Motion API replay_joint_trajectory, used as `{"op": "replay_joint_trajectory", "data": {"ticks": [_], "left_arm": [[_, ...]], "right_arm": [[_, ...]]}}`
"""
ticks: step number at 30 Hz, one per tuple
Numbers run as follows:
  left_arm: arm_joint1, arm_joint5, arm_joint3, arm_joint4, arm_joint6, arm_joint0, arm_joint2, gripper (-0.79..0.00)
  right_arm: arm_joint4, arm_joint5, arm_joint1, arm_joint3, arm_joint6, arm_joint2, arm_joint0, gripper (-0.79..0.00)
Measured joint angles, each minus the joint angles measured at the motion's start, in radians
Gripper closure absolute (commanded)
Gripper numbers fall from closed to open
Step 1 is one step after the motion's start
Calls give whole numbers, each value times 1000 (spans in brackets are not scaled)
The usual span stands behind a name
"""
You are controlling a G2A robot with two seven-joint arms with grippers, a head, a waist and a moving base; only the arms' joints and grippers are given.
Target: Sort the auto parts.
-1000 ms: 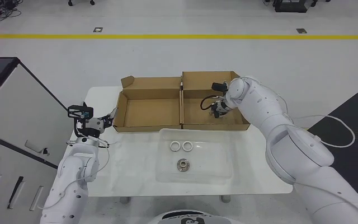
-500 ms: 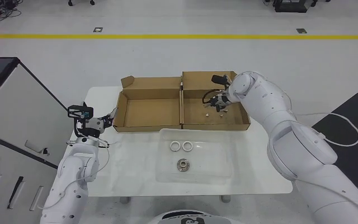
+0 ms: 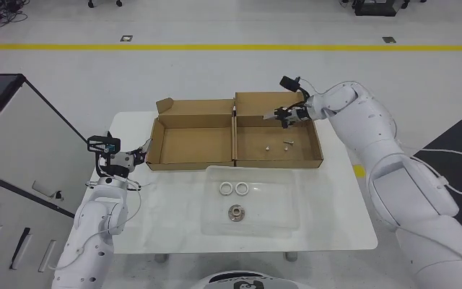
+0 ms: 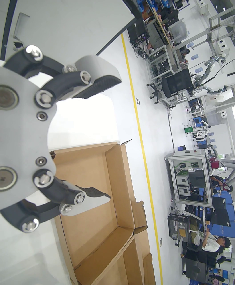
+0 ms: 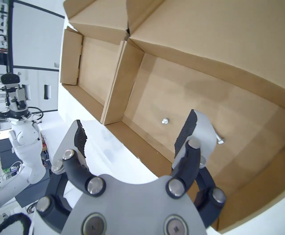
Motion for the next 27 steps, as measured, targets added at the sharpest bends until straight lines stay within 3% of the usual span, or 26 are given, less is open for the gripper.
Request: {"op": "replay_joint_trajectory", "data": {"ticks": [5,10,20,27], "left_arm": [[0,0,0,0,0,0,0,-785],[0,0,0,0,0,0,0,-785],[0,0,0,0,0,0,0,-785],[0,0,0,0,0,0,0,-785]], "right_arm": [[48,-25,66,-135,79,86,-51,-785],[70,15,134,-342,142,186,-148,-785],[175,119,263,-793,318,486,-455,-785],[339,123,316,-895,378,616,-594,-785]]}}
